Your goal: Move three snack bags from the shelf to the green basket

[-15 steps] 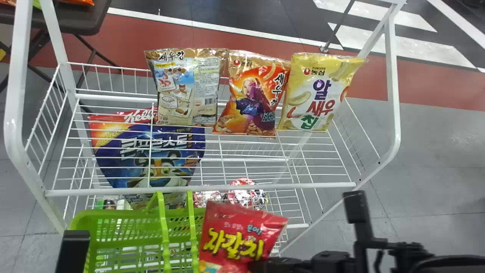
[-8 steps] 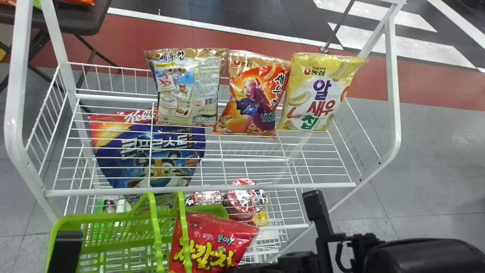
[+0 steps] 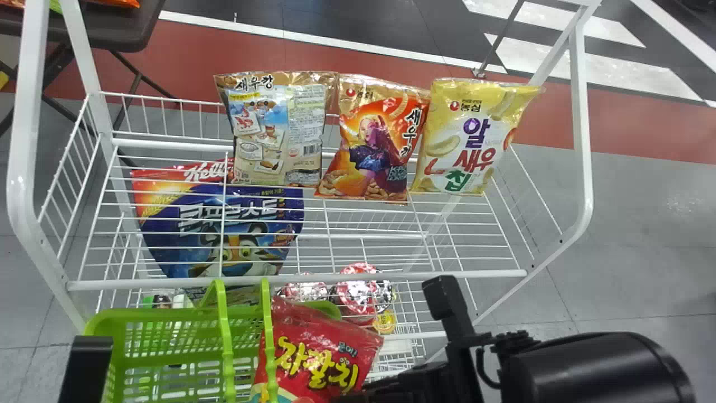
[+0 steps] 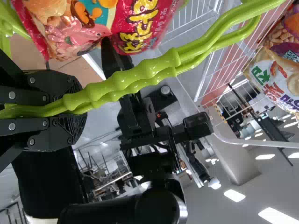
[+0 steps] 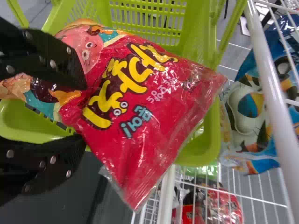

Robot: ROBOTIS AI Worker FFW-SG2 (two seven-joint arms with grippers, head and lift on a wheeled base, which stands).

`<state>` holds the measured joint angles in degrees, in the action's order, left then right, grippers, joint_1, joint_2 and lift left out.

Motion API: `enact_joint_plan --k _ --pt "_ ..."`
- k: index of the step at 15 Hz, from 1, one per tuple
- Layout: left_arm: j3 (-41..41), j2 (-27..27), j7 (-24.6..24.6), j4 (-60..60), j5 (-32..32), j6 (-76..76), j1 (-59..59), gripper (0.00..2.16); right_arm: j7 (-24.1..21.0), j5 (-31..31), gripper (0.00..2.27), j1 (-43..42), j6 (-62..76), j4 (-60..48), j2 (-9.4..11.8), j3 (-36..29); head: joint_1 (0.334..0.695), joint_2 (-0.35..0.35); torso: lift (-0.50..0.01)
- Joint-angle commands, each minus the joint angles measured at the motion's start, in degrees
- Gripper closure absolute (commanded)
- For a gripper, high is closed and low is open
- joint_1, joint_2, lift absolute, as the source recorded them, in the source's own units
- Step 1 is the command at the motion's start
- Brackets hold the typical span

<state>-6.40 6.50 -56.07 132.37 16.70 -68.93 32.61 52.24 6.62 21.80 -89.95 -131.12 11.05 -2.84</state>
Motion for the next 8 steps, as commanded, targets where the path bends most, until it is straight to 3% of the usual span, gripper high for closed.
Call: enact_joint_plan --k 1,3,5,8 --pt "0.43 0.0 -0.01 0.0 0.0 -0.82 -0.09 1.82 0.49 -0.56 0.05 0.44 -0.13 -4.85 0.11 -2.96 0.695 -0.35 -0.047" --pt "0.43 0.0 -0.09 0.09 0.0 -0.82 -0.09 1.82 2.52 -4.6 0.05 0.7 -0.13 -7.31 0.11 -7.0 0.695 -0.35 -0.047" --pt "0.34 0.0 -0.09 0.09 0.0 -0.99 -0.09 1.82 4.19 -12.42 0.05 0.7 -0.13 -7.4 -0.06 -12.19 0.695 -0.35 -0.047" --pt "0.16 0.0 -0.09 0.09 0.0 -0.99 -0.35 1.82 4.36 -13.22 0.05 0.79 -0.13 -7.49 -0.24 -13.5 0.695 -0.35 -0.047"
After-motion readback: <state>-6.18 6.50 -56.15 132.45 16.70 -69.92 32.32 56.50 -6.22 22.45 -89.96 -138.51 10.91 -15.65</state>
